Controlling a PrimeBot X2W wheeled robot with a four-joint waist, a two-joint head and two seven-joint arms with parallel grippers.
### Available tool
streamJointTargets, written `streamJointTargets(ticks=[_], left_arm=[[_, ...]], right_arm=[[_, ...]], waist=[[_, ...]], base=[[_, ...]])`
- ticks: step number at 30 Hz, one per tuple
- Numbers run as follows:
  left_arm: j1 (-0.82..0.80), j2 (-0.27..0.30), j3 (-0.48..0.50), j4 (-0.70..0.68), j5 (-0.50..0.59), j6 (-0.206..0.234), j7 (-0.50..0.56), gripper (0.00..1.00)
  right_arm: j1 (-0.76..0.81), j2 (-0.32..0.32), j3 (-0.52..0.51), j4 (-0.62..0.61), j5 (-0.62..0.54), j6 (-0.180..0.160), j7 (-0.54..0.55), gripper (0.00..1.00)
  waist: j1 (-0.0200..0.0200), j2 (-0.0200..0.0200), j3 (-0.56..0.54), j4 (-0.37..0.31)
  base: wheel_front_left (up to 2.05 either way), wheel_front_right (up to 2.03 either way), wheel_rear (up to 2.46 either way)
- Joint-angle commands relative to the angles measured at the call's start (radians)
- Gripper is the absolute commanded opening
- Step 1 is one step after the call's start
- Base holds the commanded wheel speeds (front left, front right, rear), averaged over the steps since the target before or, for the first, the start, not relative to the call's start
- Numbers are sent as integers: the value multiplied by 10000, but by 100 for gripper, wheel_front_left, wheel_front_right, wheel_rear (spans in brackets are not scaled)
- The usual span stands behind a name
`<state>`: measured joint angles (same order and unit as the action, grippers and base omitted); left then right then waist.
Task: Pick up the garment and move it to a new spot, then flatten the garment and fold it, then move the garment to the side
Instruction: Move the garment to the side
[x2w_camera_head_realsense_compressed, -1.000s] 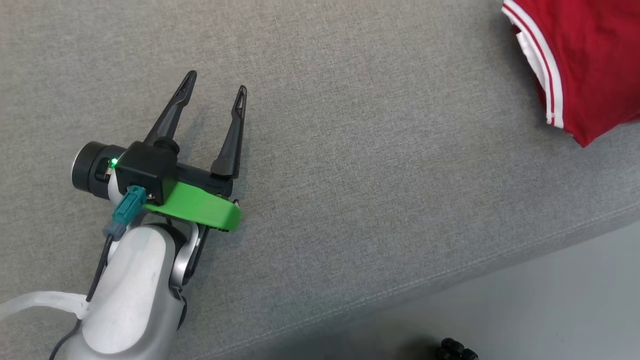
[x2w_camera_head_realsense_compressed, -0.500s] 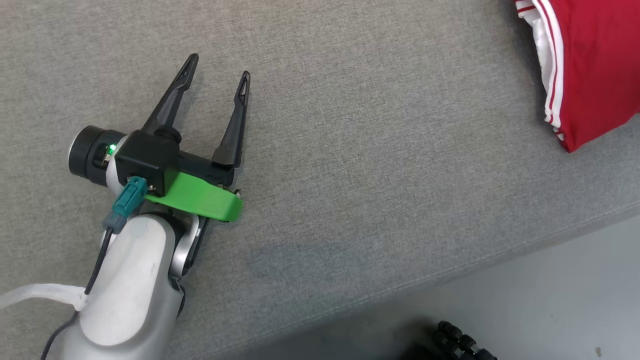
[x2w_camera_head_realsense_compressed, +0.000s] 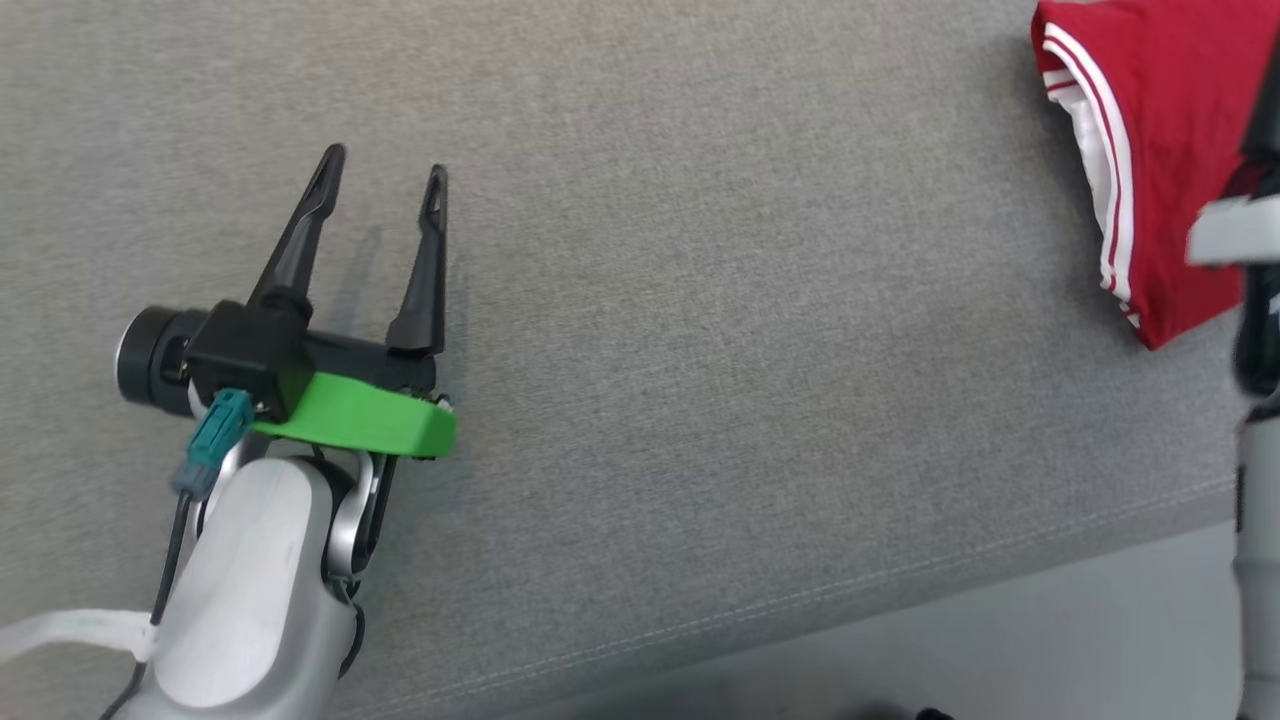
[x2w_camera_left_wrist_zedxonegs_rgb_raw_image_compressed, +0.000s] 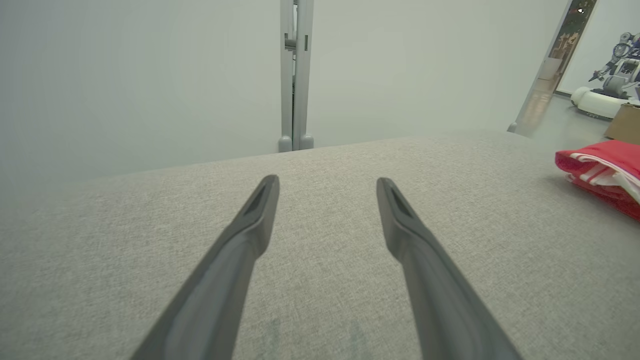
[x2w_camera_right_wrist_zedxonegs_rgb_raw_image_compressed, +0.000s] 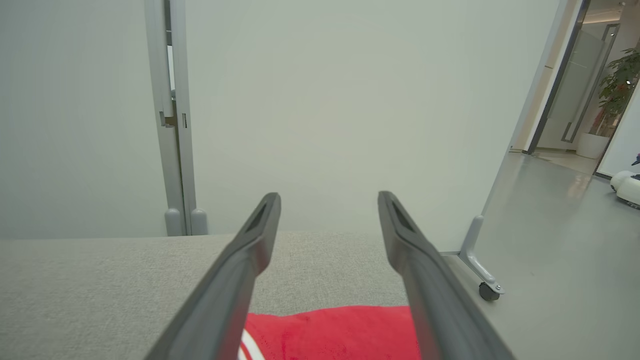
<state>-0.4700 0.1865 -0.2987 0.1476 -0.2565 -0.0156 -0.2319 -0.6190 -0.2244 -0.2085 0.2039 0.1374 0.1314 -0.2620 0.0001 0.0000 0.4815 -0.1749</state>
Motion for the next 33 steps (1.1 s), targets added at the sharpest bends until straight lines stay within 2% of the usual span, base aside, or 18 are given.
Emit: streamJointTargets(ticks=[1, 8, 16, 22, 33], left_arm=[[195, -3, 88, 32, -81, 89, -88, 100], [965, 23, 617, -61, -307, 479, -251, 100], [2063, 80, 1070, -170, -455, 768, -325, 100], [2946, 159, 1117, -304, -442, 877, -335, 100], [4187, 379, 1028, -496, -544, 981, -57, 100]], right_arm=[[385, 110, 93, -223, 35, -17, -28, 100], [2016, 816, 1040, -1404, -98, -17, 238, 100], [3853, 1350, 1741, -1983, -188, -17, 665, 100], [5023, 1561, 1861, -2188, -336, -17, 903, 100], [6432, 1687, 1823, -2541, -269, -15, 1270, 100]], waist=[[-1, 0, -665, 661], [-1, 0, -1604, 1454], [-1, 0, -2677, 2035], [-1, 0, -3420, 2150], [-1, 0, -4459, 1960]], base=[[0, 0, 0], [0, 0, 0], [0, 0, 0], [0, 0, 0], [0, 0, 0]])
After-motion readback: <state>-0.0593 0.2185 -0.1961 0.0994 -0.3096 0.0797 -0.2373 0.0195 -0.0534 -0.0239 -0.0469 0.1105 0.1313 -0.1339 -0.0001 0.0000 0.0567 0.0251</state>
